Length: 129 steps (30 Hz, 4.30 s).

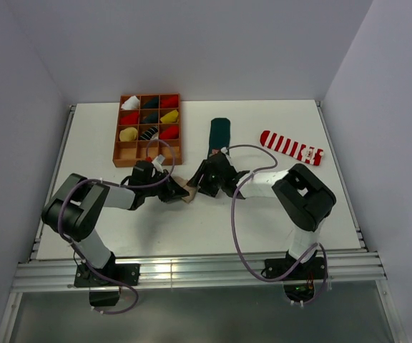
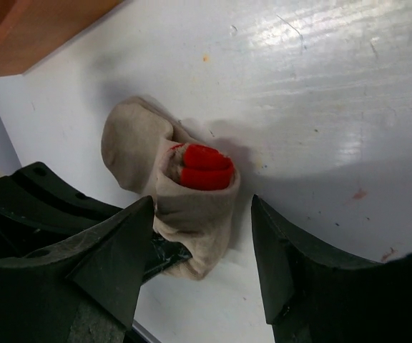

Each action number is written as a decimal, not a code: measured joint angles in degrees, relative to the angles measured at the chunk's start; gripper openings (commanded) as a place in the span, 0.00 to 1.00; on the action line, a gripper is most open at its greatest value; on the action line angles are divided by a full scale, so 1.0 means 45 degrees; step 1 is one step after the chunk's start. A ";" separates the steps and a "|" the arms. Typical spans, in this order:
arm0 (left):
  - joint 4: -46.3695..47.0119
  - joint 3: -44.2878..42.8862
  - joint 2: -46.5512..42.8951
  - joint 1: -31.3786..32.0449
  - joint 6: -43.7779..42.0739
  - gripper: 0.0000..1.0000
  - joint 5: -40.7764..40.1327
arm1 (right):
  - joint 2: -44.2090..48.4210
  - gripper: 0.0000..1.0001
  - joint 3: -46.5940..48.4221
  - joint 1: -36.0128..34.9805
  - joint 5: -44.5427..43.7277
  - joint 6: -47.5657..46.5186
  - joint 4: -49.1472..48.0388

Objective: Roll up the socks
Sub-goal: Roll the sock at the center of the board.

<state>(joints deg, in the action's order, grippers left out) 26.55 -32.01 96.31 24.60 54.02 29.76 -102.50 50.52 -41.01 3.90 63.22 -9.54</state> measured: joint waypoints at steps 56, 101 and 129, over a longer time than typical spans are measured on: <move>-0.5280 -0.2686 -0.0583 0.7834 -0.5697 0.55 -1.4838 | -0.1472 0.00 0.3876 -0.0238 -0.0063 -0.1923 0.5236; -0.0782 0.0044 -0.0894 0.0661 -0.1234 0.01 -0.1637 | 0.1452 0.70 -0.0413 -0.0097 -0.0525 -0.0573 0.0374; -0.0087 -0.0393 0.0452 -0.0282 -0.0418 0.11 0.0729 | -0.0447 0.00 0.0214 -0.0233 -0.0379 -0.0374 -0.0544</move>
<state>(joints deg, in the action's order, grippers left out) 26.15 -33.78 98.35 23.33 52.14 33.04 -104.51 51.48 -42.06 2.20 61.54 -11.99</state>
